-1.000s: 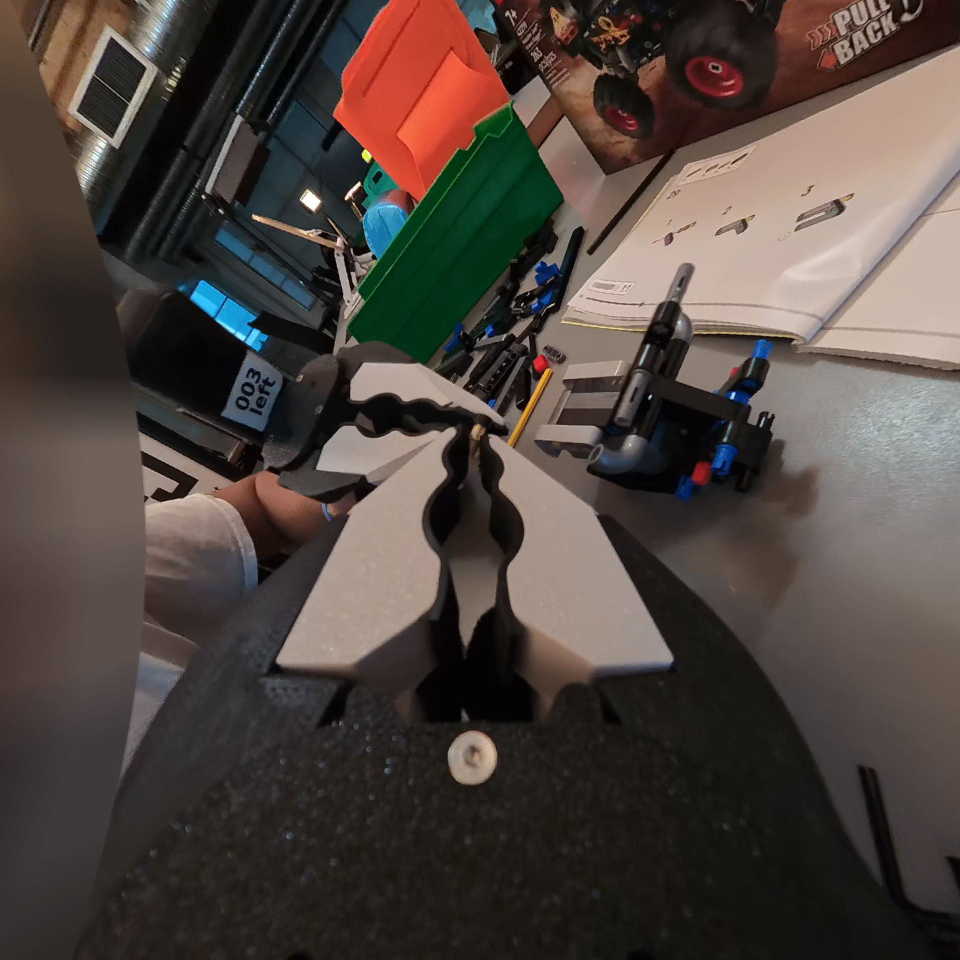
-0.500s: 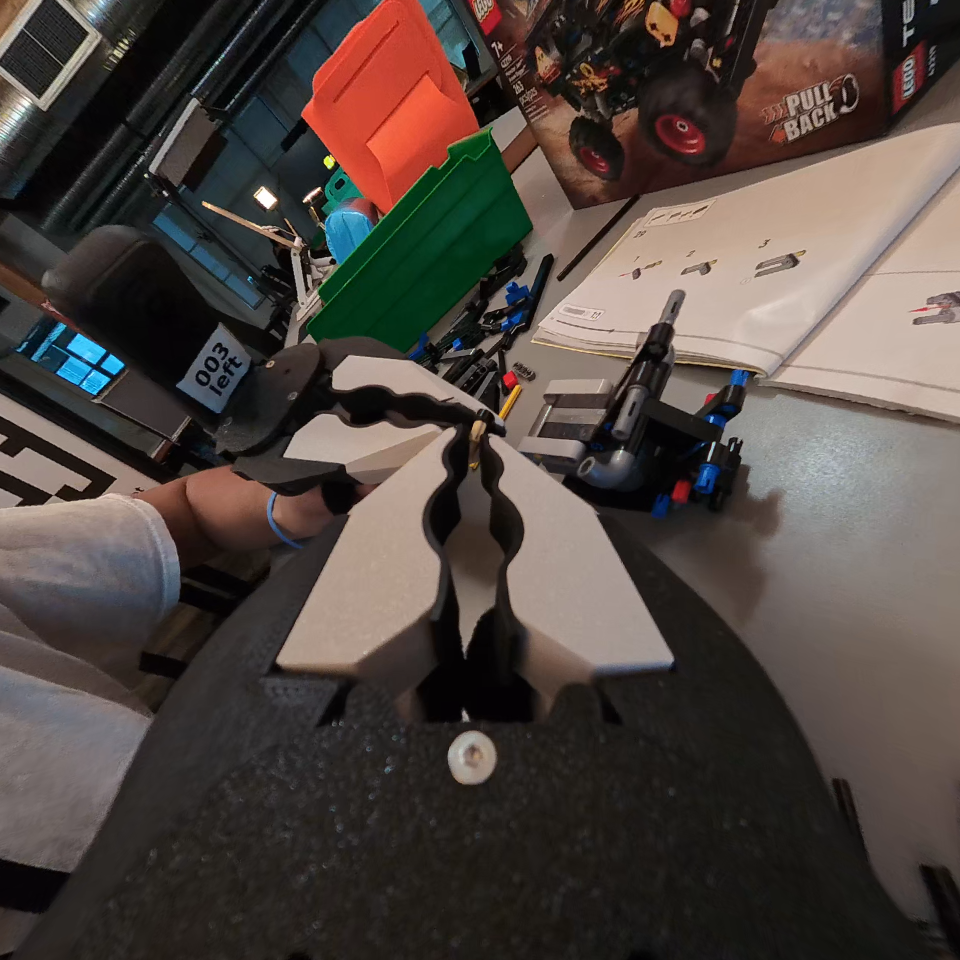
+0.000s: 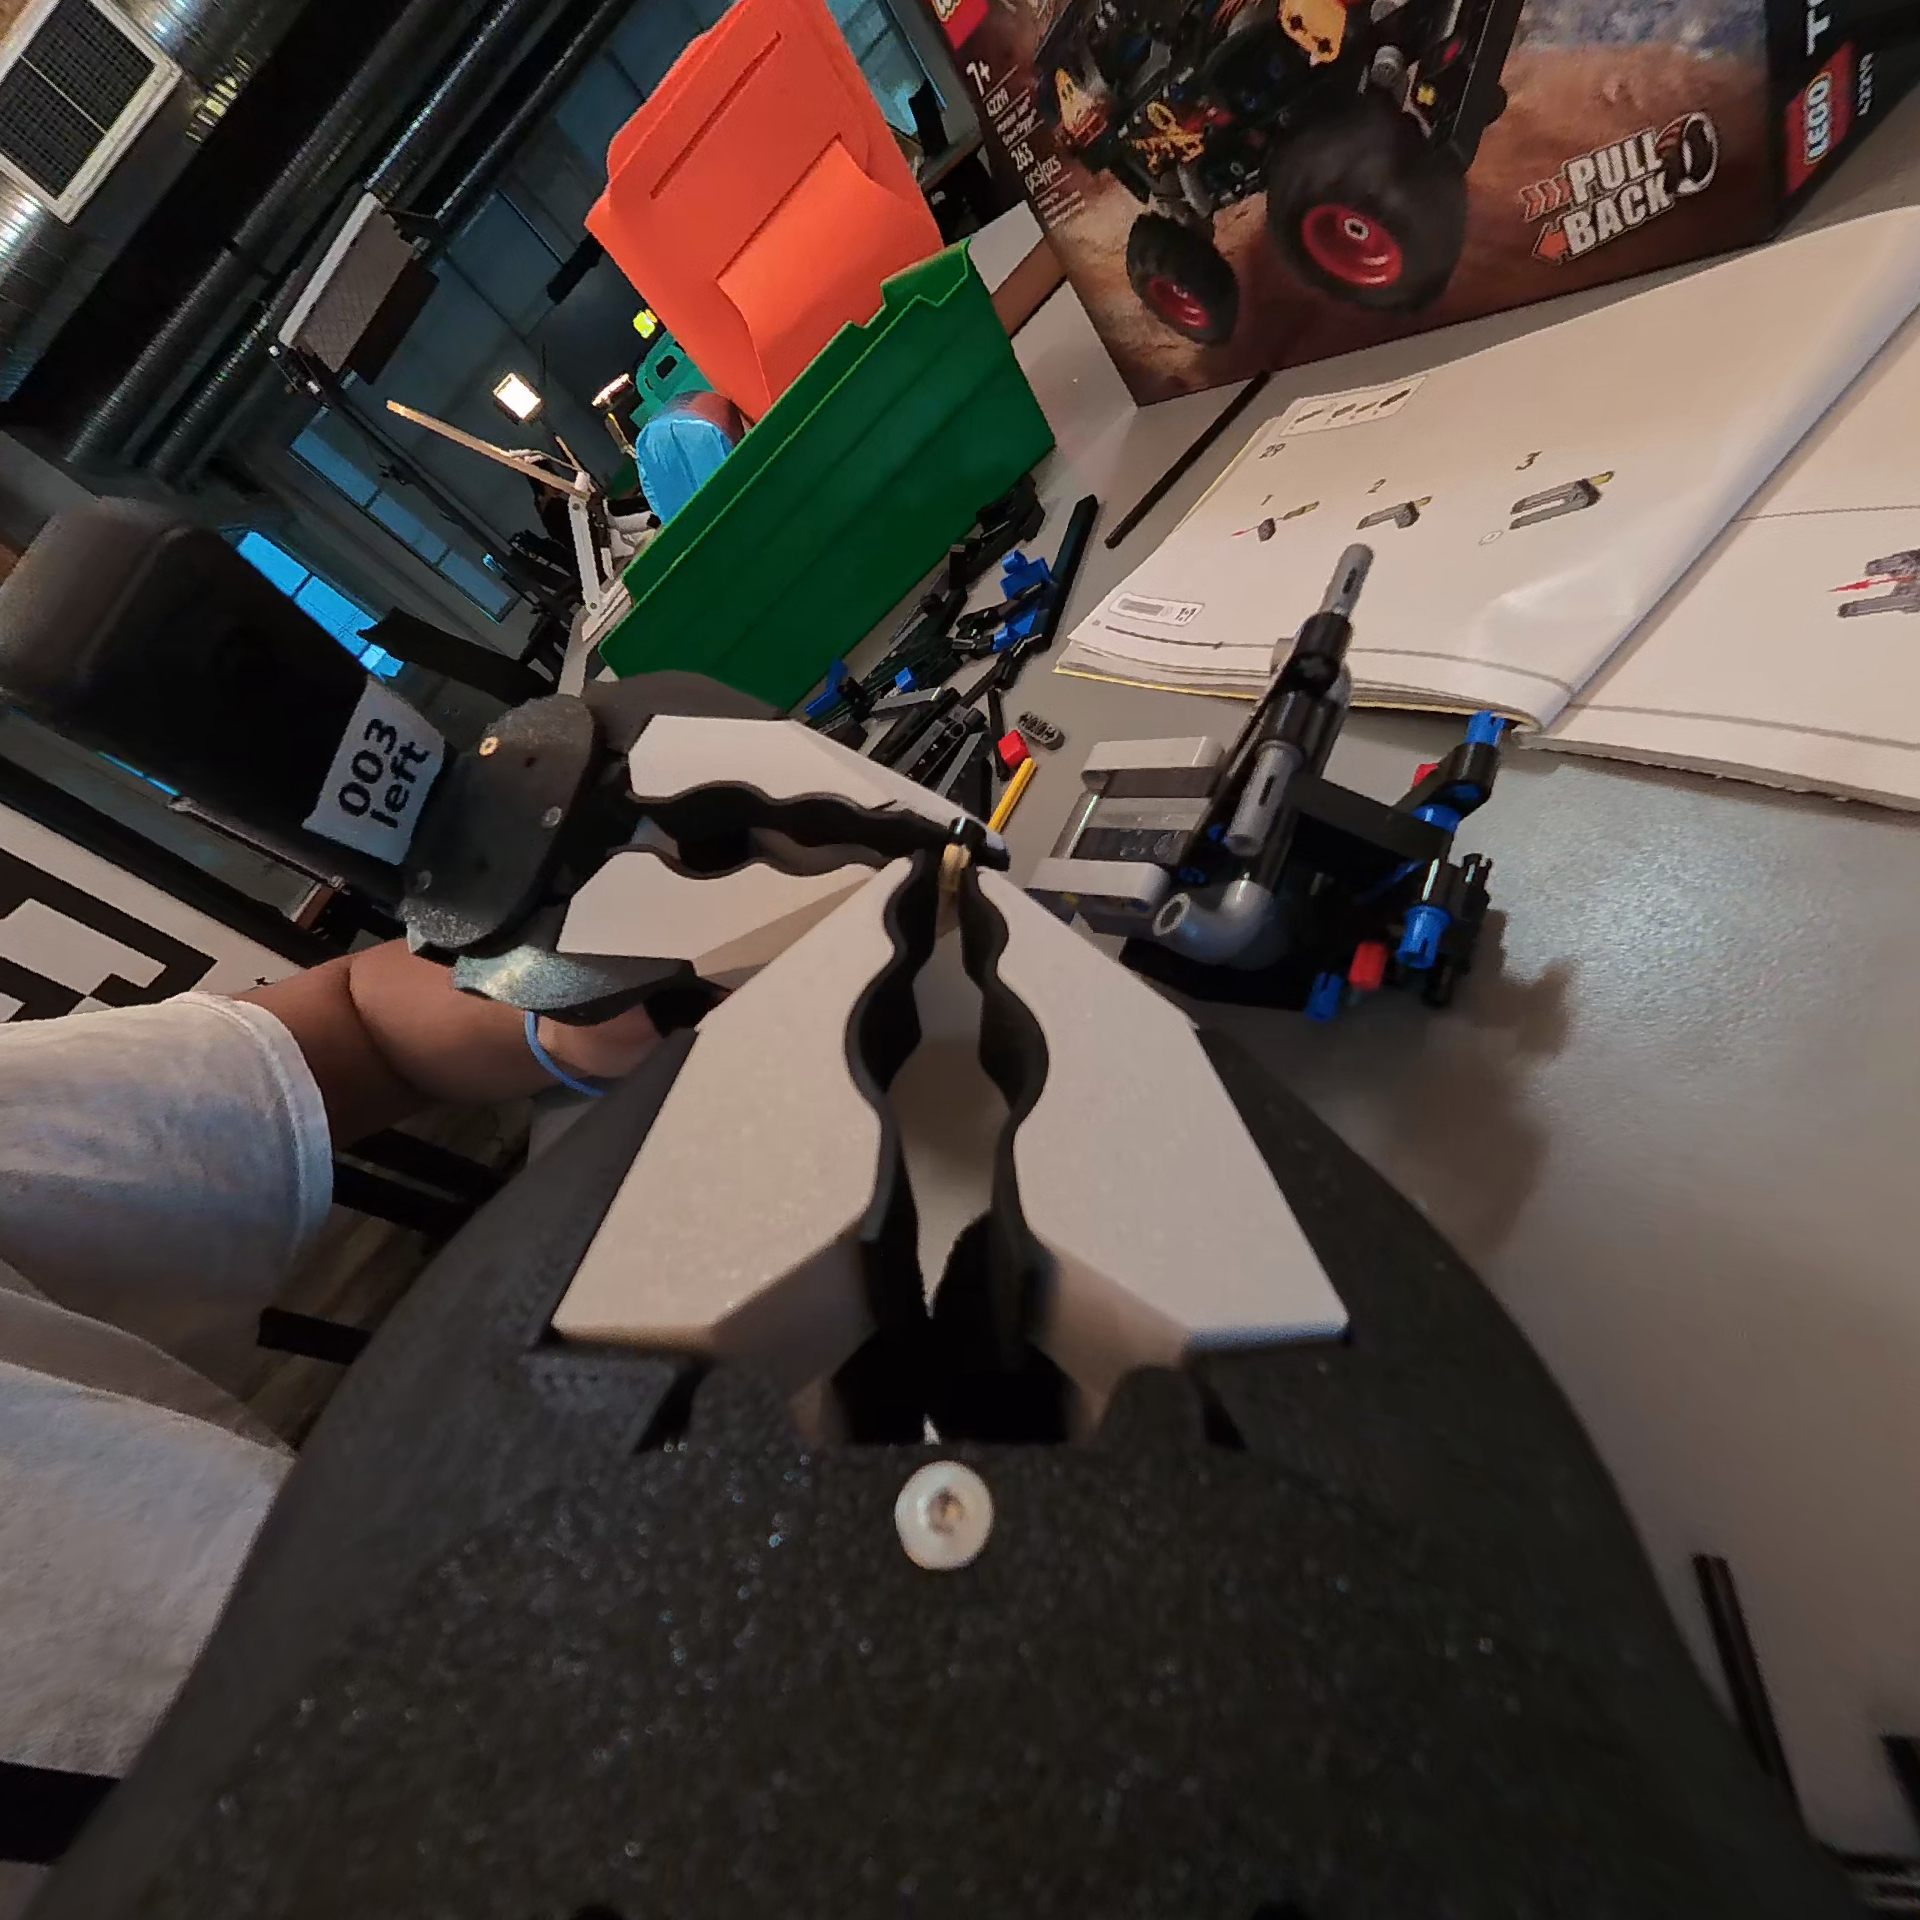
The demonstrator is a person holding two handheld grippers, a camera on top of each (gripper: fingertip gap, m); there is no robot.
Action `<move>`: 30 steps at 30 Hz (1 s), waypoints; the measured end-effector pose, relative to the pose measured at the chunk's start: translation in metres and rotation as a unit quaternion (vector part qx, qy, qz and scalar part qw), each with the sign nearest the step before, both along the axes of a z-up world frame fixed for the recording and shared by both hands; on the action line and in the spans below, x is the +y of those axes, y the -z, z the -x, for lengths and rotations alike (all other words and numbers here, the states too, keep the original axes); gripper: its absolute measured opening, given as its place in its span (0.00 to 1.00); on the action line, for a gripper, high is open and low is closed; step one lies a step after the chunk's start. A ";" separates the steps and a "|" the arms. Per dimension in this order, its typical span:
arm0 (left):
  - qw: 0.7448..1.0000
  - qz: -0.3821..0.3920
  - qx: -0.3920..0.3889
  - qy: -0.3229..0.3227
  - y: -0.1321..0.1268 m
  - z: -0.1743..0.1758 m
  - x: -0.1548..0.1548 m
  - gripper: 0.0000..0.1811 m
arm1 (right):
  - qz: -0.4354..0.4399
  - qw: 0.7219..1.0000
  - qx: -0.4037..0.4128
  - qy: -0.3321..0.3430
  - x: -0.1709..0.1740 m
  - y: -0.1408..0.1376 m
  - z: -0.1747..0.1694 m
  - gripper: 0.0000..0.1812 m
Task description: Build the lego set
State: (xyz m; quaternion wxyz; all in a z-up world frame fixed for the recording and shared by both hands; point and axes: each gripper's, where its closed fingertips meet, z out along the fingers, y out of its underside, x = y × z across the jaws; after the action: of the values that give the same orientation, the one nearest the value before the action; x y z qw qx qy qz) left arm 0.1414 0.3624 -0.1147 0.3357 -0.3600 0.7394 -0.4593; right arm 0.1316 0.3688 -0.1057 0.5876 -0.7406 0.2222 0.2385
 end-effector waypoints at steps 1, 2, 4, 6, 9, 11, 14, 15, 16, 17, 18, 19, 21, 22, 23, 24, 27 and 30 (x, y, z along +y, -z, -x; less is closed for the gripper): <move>1.000 0.007 0.004 0.003 0.000 0.000 -0.001 0.01 | 0.000 1.000 0.000 -0.001 0.000 0.000 0.000 0.02; 1.000 0.011 0.004 0.009 -0.001 0.001 -0.001 0.01 | -0.001 1.000 -0.002 -0.005 -0.001 -0.001 0.000 0.02; 0.999 0.002 -0.007 0.033 -0.004 0.003 -0.003 0.01 | 0.003 1.000 -0.006 -0.022 -0.003 -0.005 0.002 0.01; 0.997 -0.026 -0.020 0.063 -0.006 0.006 -0.003 0.01 | 0.007 0.999 0.006 -0.046 -0.004 -0.006 0.006 0.01; 0.991 -0.088 -0.039 0.095 0.001 0.012 -0.002 0.01 | 0.025 0.997 0.001 -0.079 -0.006 0.000 0.013 0.01; 0.989 -0.108 -0.038 0.096 0.005 0.013 -0.002 0.01 | 0.035 0.996 -0.010 -0.082 -0.005 0.004 0.013 0.01; 0.988 -0.119 -0.036 0.096 0.007 0.013 -0.001 0.01 | 0.040 0.996 -0.012 -0.082 -0.004 0.007 0.013 0.01; 0.988 -0.115 -0.034 0.097 0.008 0.013 0.000 0.01 | 0.040 0.996 -0.009 -0.082 -0.004 0.007 0.013 0.01; 0.989 -0.108 -0.032 0.098 0.008 0.013 -0.001 0.01 | 0.039 0.996 -0.007 -0.082 -0.004 0.007 0.013 0.01; 0.990 -0.100 -0.029 0.098 0.007 0.013 -0.001 0.01 | 0.036 0.996 -0.007 -0.080 -0.004 0.006 0.013 0.01; 0.991 -0.093 -0.026 0.097 0.006 0.013 -0.001 0.01 | 0.033 0.996 -0.006 -0.078 -0.004 0.005 0.013 0.01; 0.991 -0.084 -0.024 0.097 0.005 0.013 -0.001 0.01 | 0.031 0.997 -0.002 -0.077 -0.004 0.003 0.013 0.01; 0.993 -0.063 -0.010 0.098 0.005 0.014 -0.002 0.01 | 0.030 0.996 0.021 -0.082 -0.004 0.003 0.013 0.01; 0.994 -0.043 0.002 0.099 0.004 0.015 -0.003 0.01 | 0.027 0.995 0.036 -0.085 -0.005 0.003 0.014 0.01; 0.995 -0.022 0.016 0.098 0.004 0.015 -0.004 0.01 | 0.025 0.994 0.052 -0.088 -0.005 0.002 0.014 0.01; 0.995 -0.003 0.027 0.097 0.002 0.016 -0.006 0.01 | 0.022 0.994 0.062 -0.088 -0.005 0.000 0.015 0.01; 0.995 -0.022 0.016 0.095 0.000 0.018 -0.006 0.01 | 0.026 0.994 0.053 -0.089 -0.005 -0.001 0.018 0.01; 0.992 -0.059 -0.010 0.112 -0.001 0.021 -0.005 0.01 | 0.024 0.991 0.083 -0.104 -0.006 -0.002 0.022 0.01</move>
State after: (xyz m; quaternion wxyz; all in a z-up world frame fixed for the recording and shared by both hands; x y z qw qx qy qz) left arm 0.1203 0.3573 -0.1141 0.3102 -0.2497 0.7977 -0.4528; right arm 0.1097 0.3630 -0.1036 0.5213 -0.7513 0.1974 0.3533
